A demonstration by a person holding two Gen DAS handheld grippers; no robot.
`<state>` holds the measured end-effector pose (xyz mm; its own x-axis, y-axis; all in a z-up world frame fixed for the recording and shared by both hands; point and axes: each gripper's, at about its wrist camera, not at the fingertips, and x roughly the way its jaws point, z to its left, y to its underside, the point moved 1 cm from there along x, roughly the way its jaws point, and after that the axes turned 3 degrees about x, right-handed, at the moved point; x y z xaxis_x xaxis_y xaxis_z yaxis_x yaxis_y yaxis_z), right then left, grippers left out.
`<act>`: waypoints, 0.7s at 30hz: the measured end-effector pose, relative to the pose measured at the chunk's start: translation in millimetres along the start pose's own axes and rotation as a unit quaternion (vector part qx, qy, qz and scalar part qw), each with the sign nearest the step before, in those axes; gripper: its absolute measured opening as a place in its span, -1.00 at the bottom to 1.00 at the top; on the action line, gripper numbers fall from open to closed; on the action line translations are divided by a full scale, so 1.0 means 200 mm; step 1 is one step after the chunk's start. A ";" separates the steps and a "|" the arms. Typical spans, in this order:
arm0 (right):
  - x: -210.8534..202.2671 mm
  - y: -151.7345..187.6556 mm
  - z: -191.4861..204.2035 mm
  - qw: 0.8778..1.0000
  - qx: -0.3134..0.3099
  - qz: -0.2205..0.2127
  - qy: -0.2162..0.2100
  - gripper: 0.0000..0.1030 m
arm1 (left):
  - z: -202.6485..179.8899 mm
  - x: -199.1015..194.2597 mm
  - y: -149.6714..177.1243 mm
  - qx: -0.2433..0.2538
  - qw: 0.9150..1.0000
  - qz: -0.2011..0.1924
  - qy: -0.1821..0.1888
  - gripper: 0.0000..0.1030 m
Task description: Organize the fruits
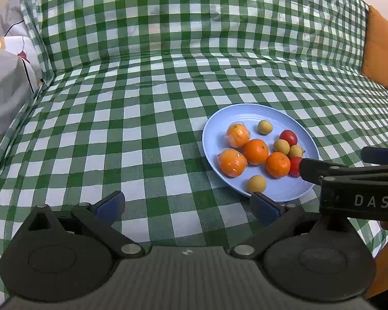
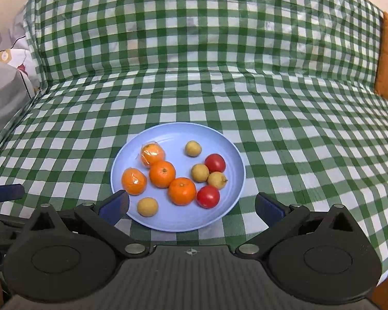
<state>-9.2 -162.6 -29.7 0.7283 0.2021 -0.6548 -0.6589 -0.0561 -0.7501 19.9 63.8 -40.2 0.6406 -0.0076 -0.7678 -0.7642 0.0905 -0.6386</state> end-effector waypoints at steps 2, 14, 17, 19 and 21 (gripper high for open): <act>0.00 0.00 0.00 1.000 -0.001 -0.002 0.000 0.99 | 0.00 0.00 0.00 0.001 1.000 0.000 -0.002 0.99; 0.02 0.01 -0.05 1.000 0.022 0.007 0.010 0.99 | 0.04 0.01 0.00 -0.024 0.999 0.004 -0.024 0.99; 0.02 0.01 -0.04 1.000 0.014 0.003 0.014 0.99 | 0.04 0.01 -0.01 -0.033 0.999 0.001 -0.024 0.99; 0.01 0.01 -0.05 1.000 0.018 0.001 0.017 0.99 | 0.06 0.00 -0.01 -0.038 0.999 -0.001 -0.026 0.99; 0.02 0.01 -0.06 1.000 0.024 0.004 0.015 0.99 | 0.07 0.00 -0.01 -0.038 0.999 0.002 -0.023 0.99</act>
<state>-5.3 -173.2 -34.4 0.7273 0.1723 -0.6643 -0.6731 -0.0100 -0.7395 22.7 76.7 -39.2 0.6397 0.0384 -0.7677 -0.7685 0.0135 -0.6397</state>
